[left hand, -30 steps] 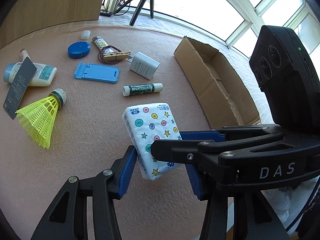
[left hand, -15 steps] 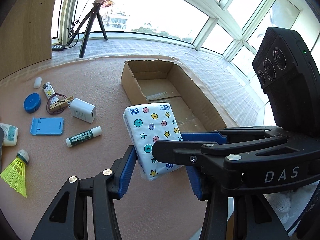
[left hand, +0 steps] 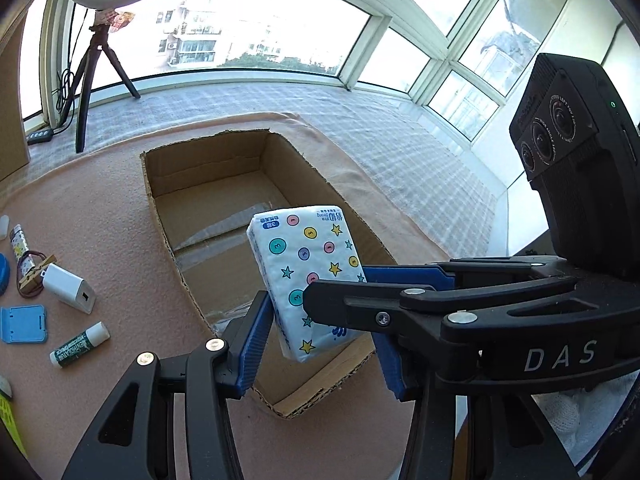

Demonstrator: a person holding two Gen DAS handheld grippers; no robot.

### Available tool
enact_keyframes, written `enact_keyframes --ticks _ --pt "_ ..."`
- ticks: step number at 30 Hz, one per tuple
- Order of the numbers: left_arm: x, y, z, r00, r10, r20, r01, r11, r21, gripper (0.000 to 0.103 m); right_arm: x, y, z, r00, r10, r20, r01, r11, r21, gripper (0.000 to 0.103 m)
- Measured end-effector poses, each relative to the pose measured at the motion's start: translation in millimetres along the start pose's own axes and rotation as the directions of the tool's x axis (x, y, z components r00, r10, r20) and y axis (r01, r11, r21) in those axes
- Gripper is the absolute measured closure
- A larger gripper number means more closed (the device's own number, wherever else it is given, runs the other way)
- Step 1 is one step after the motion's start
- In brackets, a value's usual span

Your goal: Organize objects

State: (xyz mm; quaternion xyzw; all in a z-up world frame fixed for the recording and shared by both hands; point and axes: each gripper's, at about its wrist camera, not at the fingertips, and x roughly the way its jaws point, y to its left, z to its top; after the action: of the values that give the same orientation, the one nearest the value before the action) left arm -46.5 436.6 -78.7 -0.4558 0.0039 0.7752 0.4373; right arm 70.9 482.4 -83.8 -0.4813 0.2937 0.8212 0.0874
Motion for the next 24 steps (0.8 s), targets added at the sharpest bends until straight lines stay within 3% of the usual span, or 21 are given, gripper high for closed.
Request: enact_keyframes --ticks 3,5,6,7,8,9,24 --pt "8 -2 4 1.0 -0.004 -0.009 0.004 1.0 0.0 0.051 -2 -9 3 1.0 -0.008 0.006 0.008 1.0 0.009 0.064" --pt "13 -2 6 1.0 -0.003 -0.027 0.003 1.0 -0.001 0.036 -3 -11 3 1.0 -0.015 0.006 0.015 1.0 -0.001 0.063" --pt "16 0 6 0.999 0.014 -0.039 -0.014 1.0 -0.004 0.02 -3 -10 4 1.0 -0.019 0.01 0.019 1.0 -0.009 0.06" --pt "18 2 6 0.998 0.039 -0.041 -0.04 0.999 -0.01 0.013 -3 -10 4 0.999 -0.032 0.009 0.032 0.999 -0.014 0.056" --pt "19 4 6 0.998 0.05 -0.039 -0.05 0.999 -0.012 0.013 -3 -9 3 0.998 -0.058 0.016 0.058 0.998 -0.015 0.047" --pt "19 7 6 0.998 0.053 -0.042 -0.054 0.998 -0.014 0.013 -4 -10 3 0.996 -0.081 0.031 0.082 0.997 -0.014 0.045" --pt "-14 24 -14 0.995 0.097 -0.017 -0.097 0.995 -0.011 0.013 -4 1 1 0.997 -0.067 0.047 0.066 0.998 0.01 0.045"
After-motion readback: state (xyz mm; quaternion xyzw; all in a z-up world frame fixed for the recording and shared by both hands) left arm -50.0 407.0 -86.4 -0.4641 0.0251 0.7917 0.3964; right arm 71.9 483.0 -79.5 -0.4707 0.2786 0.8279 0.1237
